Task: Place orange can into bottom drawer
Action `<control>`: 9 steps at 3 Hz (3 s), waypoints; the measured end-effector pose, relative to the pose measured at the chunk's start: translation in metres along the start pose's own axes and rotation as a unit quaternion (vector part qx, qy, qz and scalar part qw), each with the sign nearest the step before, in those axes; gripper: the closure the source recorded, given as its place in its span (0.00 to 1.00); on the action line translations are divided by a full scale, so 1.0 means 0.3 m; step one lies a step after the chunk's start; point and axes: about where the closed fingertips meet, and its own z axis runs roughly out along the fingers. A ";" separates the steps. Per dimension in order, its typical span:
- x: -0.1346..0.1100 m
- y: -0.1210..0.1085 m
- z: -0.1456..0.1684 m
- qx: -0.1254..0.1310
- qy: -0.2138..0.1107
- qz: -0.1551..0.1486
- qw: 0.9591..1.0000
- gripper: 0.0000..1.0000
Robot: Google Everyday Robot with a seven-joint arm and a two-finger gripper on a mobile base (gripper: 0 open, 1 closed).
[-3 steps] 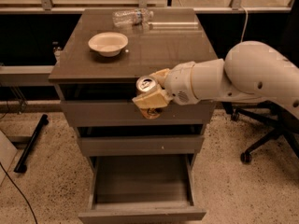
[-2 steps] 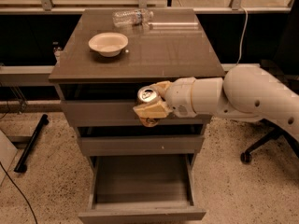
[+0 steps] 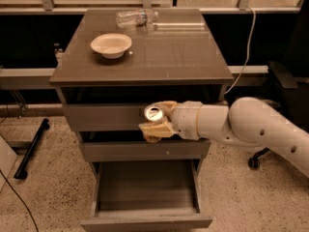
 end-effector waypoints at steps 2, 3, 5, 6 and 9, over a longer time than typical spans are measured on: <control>0.224 0.023 0.049 0.014 -0.014 0.033 0.999 1.00; 0.325 0.027 0.071 0.023 -0.013 0.062 0.998 1.00; 0.361 0.039 0.095 0.020 -0.011 0.069 0.997 1.00; 0.418 0.044 0.114 0.025 -0.020 0.075 0.997 1.00; 0.680 0.044 0.204 0.064 -0.049 0.108 0.991 1.00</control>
Offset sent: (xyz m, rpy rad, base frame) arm -0.0040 -0.0173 -0.1178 0.0933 0.0847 -0.0823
